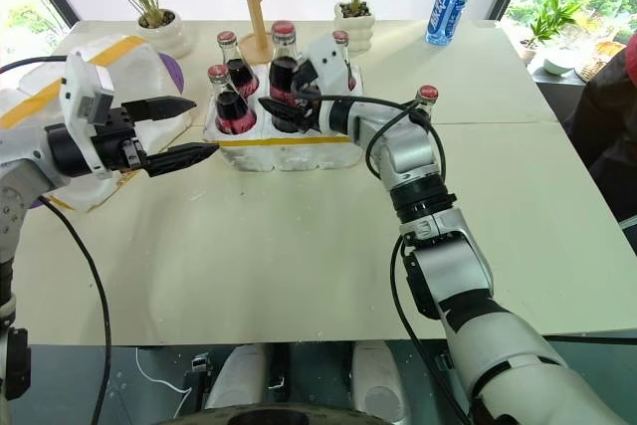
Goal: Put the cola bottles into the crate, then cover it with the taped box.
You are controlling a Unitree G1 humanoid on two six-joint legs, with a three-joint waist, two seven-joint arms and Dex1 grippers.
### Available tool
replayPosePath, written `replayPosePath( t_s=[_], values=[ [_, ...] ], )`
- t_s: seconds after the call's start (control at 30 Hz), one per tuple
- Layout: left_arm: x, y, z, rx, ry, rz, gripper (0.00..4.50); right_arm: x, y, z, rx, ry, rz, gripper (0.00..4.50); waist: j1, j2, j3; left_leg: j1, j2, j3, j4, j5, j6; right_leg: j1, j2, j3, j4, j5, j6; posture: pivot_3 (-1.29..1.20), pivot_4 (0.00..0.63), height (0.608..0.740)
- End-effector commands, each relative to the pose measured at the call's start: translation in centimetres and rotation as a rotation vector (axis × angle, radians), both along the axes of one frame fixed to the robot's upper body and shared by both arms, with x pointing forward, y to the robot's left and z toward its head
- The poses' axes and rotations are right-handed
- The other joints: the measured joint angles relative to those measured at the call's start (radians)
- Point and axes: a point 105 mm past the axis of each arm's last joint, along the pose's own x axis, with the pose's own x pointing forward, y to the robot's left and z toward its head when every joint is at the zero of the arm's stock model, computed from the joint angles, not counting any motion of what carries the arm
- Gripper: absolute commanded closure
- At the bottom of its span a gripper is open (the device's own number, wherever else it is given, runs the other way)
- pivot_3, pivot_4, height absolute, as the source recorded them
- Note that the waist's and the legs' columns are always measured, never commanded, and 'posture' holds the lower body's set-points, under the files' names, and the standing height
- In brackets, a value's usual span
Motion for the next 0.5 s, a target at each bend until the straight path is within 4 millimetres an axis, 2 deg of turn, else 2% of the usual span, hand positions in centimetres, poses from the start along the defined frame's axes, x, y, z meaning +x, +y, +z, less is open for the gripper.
replayPosePath(
  t_s=[0.03, 0.1, 0.2, 0.23, 0.37, 0.5],
  values=[
    [-0.5, -0.2, 1.5, -0.004, -0.067, -0.011, 0.00, 0.9, 0.6, 0.5, -0.052, -0.079, -0.040, 1.64, 0.000, 0.000, 0.000, 0.000, 0.000, 0.000, 0.000, 0.000, 0.000, 0.000, 0.000, 0.000, 0.000, 0.000, 0.000, 0.00, 0.150, 0.740],
    [-0.4, -0.3, 1.6, -0.005, -0.069, -0.012, 0.00, 1.3, 0.4, -0.6, -0.071, -0.056, -0.054, 1.64, -0.003, -0.001, 0.000, 0.001, 0.000, 0.000, 0.000, 0.000, 0.000, 0.001, 0.000, 0.000, 0.000, 0.000, 0.000, 0.00, 0.150, 0.740],
    [-0.1, -0.5, 1.7, -0.009, -0.071, -0.021, 0.00, 1.4, 0.4, -0.9, -0.059, -0.034, -0.053, 0.19, -0.003, -0.001, -0.001, 0.002, 0.000, 0.000, 0.000, 0.000, -0.001, 0.002, 0.000, 0.000, 0.001, 0.000, 0.000, 0.00, 0.150, 0.740],
    [-0.1, -0.6, 1.8, -0.012, -0.071, -0.026, 0.00, 1.1, 0.4, -0.6, -0.038, -0.034, -0.038, 0.06, -0.002, -0.001, -0.001, 0.003, 0.000, 0.000, 0.000, 0.001, -0.001, 0.002, 0.000, 0.000, 0.001, 0.000, 0.000, 0.00, 0.150, 0.740],
    [0.1, -0.9, 1.9, -0.015, -0.068, -0.042, 0.00, -1.4, -0.1, 1.0, 0.035, -0.029, 0.083, 0.06, 0.003, 0.000, -0.001, 0.002, 0.000, -0.001, 0.000, 0.001, -0.001, 0.002, 0.000, 0.000, 0.001, 0.000, -0.001, 0.00, 0.150, 0.740],
    [0.3, -1.2, 1.9, -0.015, -0.063, -0.057, 0.00, -5.4, -2.5, 1.5, 0.053, 0.003, 0.156, 0.06, 0.008, 0.000, -0.001, 0.000, 0.001, -0.002, -0.001, 0.001, -0.001, 0.001, 0.000, -0.001, 0.000, 0.000, -0.001, 0.00, 0.150, 0.740]
  ],
)
